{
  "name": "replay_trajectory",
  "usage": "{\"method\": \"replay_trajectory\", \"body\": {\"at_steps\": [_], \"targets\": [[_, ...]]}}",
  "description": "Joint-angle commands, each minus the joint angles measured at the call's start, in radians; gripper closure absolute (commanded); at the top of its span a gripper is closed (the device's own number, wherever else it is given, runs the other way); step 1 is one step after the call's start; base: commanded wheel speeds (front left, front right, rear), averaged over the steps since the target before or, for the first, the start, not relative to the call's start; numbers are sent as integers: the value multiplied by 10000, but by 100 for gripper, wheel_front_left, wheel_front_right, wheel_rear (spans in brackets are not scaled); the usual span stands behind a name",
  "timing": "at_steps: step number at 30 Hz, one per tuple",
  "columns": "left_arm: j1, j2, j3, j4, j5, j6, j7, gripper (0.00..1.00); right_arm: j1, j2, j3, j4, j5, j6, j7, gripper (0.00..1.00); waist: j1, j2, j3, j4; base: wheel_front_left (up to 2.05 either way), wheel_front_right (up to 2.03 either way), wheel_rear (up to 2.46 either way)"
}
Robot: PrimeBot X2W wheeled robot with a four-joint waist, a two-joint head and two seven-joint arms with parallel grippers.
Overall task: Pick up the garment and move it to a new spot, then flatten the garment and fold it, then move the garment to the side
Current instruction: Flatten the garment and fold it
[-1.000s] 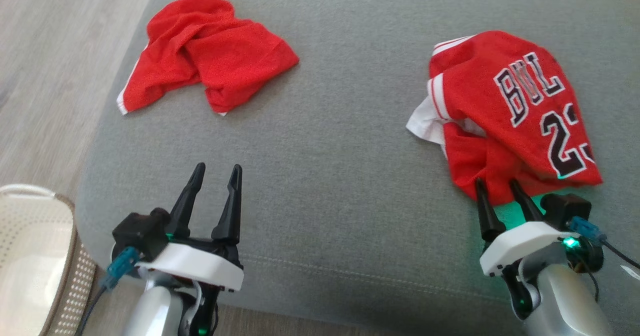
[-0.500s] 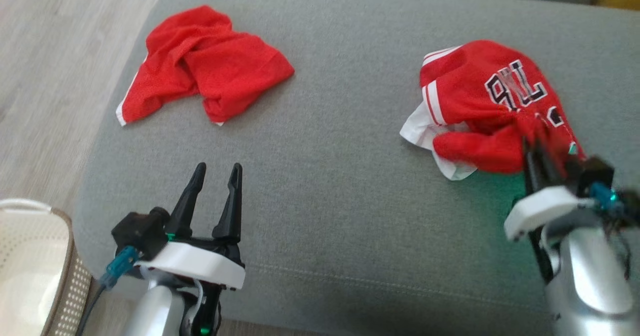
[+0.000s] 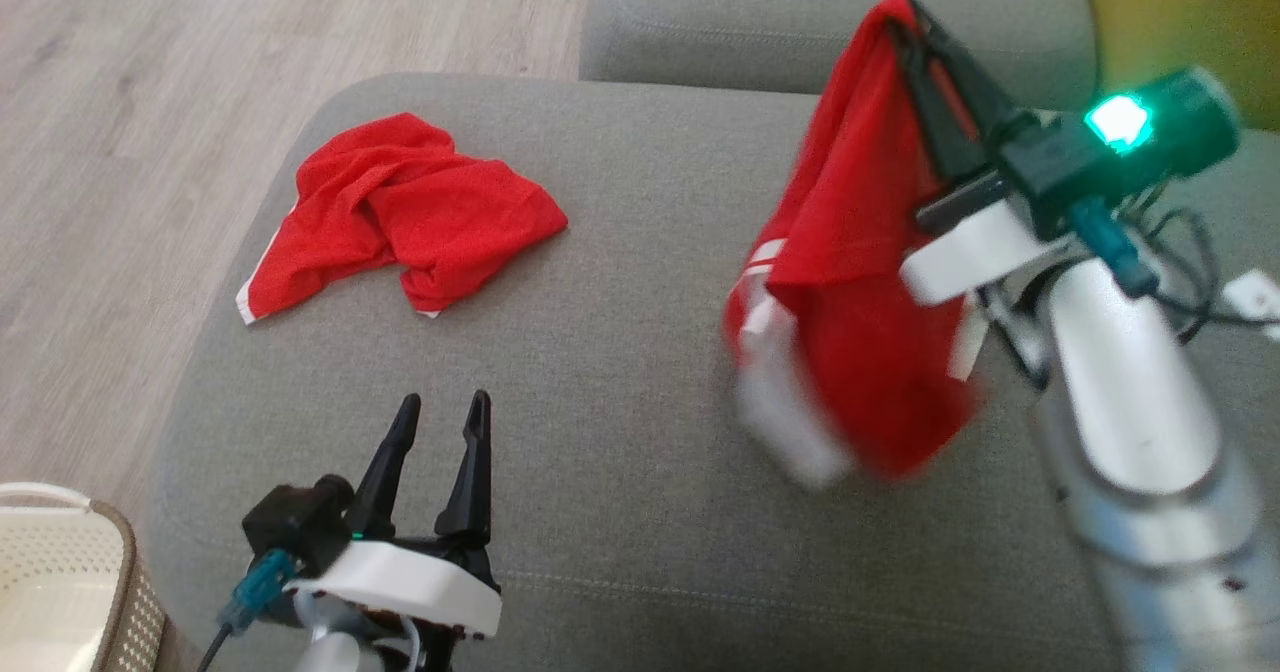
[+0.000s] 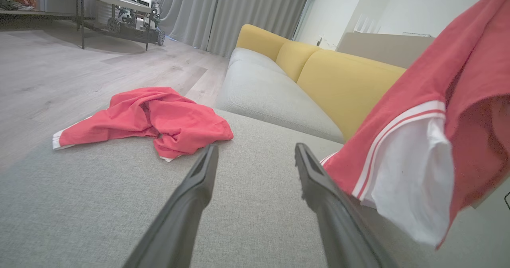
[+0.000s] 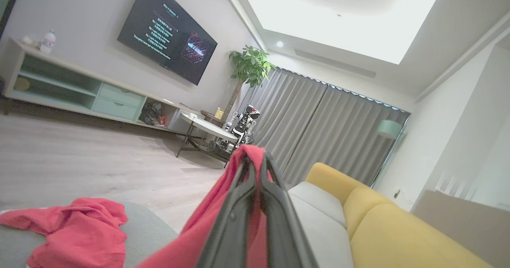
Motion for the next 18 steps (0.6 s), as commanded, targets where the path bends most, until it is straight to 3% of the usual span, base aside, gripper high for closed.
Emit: {"method": "replay_trajectory", "body": {"at_steps": [1,10,13,14,15,18], "targets": [[-415,7,293,-391,-29,63,-122,0,-550,-300,192,-123,-131,-2,133,100,0,-1,-33,-12,0,0,0],[-500,7,99,-512,-36,60,-122,0,-656,-3251,-12,1542,-162,-2,649,100,0,-1,236,227,0,0,0],[-515,7,110,-471,-48,42,-122,0,-638,-3834,-280,2080,-111,-2,740,100,0,-1,347,215,0,0,0],[-527,7,109,-463,-55,32,-122,0,-605,-3979,-384,2357,-106,-2,934,73,0,-1,392,207,0,0,0],[-548,7,107,-457,-63,22,-122,0,-561,-4092,-507,2677,-143,-2,1255,0,0,-1,439,198,0,0,0],[-627,7,109,-448,-86,15,-122,0,-464,-4002,-848,3278,69,-2,1795,0,0,-1,553,147,0,0,0]]}}
